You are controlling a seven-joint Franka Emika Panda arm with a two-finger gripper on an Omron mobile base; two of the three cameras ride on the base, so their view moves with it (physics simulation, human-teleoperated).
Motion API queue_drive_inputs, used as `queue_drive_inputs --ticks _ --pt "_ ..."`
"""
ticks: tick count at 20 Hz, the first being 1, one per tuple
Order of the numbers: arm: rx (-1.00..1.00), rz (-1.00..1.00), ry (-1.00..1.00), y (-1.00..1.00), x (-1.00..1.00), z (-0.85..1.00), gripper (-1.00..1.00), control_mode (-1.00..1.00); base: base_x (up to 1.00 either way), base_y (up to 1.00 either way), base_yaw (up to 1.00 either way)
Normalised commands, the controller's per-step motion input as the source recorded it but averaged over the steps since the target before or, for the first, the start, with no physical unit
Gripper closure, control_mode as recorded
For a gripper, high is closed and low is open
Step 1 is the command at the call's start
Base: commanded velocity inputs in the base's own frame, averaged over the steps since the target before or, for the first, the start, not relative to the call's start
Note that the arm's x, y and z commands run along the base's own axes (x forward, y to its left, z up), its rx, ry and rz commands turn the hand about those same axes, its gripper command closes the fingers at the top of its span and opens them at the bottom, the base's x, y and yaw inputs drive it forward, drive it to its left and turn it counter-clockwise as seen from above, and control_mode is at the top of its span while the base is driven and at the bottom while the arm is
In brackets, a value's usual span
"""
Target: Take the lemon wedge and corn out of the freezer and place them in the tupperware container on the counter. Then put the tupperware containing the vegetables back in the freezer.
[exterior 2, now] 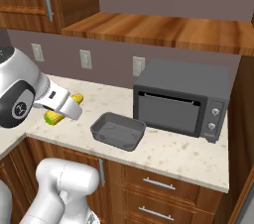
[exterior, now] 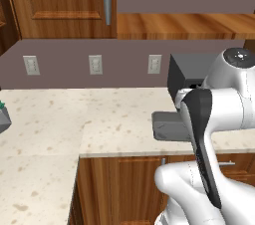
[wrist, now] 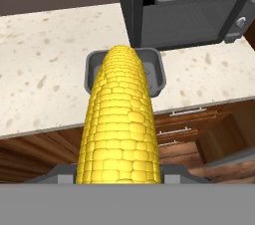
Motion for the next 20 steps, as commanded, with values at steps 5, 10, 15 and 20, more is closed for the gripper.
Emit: queue_drive_inputs --ticks 5,10,15,20 --pt "0.00 -0.08 0.00 0.00 0.72 -0.73 1.00 -1.00 0.00 0.00 0.00" --pt "0.00 -0.05 0.00 -0.02 0.44 -0.65 1.00 -1.00 0.00 0.00 0.00" --pt "0.00 -0.04 0.00 -0.10 0.48 -0.41 1.00 -1.00 0.00 0.00 0.00" --pt "0.04 -0.12 0.01 -0.03 0.67 -0.09 1.00 -1.00 0.00 0.00 0.00"
